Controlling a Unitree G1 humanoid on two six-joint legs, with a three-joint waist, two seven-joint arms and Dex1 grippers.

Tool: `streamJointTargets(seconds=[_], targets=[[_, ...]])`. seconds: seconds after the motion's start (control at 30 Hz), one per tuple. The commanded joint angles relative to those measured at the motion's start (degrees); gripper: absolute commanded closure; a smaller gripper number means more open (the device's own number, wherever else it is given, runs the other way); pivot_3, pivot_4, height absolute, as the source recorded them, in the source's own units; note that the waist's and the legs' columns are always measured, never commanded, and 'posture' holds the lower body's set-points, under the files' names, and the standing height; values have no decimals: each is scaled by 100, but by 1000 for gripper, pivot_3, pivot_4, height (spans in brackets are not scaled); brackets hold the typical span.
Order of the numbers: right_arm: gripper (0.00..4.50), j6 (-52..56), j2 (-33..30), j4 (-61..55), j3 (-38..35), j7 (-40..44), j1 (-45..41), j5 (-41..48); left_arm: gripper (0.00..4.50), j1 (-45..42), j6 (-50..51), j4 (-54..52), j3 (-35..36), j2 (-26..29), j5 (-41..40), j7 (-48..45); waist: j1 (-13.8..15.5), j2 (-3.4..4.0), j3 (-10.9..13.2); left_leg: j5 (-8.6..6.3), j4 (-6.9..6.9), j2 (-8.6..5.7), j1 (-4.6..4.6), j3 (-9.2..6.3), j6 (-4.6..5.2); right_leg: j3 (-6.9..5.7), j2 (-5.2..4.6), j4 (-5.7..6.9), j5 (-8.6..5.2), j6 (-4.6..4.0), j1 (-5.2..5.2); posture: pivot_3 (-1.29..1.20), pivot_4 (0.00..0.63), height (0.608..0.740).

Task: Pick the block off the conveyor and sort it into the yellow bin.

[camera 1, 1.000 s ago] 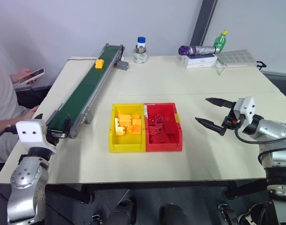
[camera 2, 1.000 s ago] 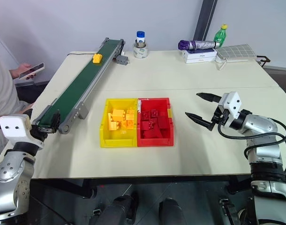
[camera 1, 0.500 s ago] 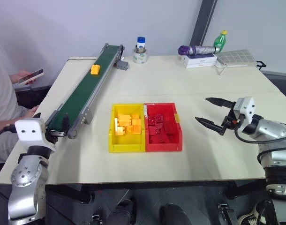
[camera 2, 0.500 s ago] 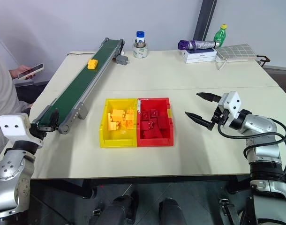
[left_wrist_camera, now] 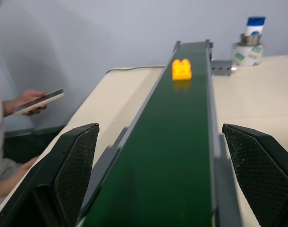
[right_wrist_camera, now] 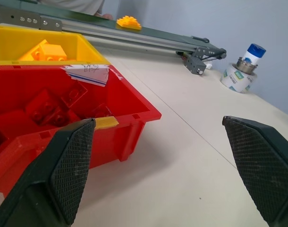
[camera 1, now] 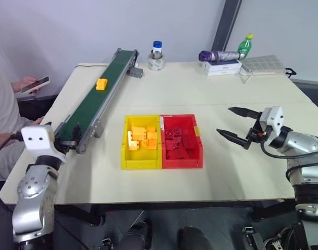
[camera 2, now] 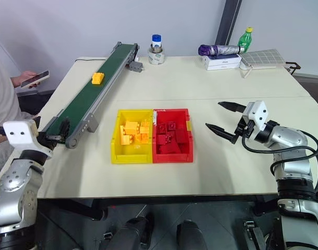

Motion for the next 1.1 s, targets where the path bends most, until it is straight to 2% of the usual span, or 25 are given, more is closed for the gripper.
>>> streamJointTargets(seconds=[0.03,0.17,0.67,0.87,1.1], targets=[[0,-73,-1,-156,-89,-28,-36,43,94,-338,348,20,47,195,-97,66,-3,0,0,0,0,0,0,0,0,0,1,0,0,0,0,0,150,740],[0,-75,26,-172,-72,-50,-29,32,94,-834,810,441,-82,353,-109,28,-3,0,0,0,0,0,0,0,0,0,2,0,1,2,0,0,150,740],[0,16,29,-441,-86,-191,146,62,94,-3092,609,3190,-678,796,398,-381,-4,-2,0,1,3,-1,9,-3,-1,-1,7,2,13,23,7,0,150,740],[0,38,29,-508,-97,-233,208,72,94,-3395,439,3861,-828,888,581,-498,-14,-2,0,2,3,-1,8,-3,-1,-1,8,2,17,30,6,0,150,740],[0,65,17,-585,-118,-271,287,90,94,-3419,394,4054,-773,907,513,-592,-12,-2,0,2,3,-1,9,-4,-2,-1,8,2,21,37,7,0,150,740]])
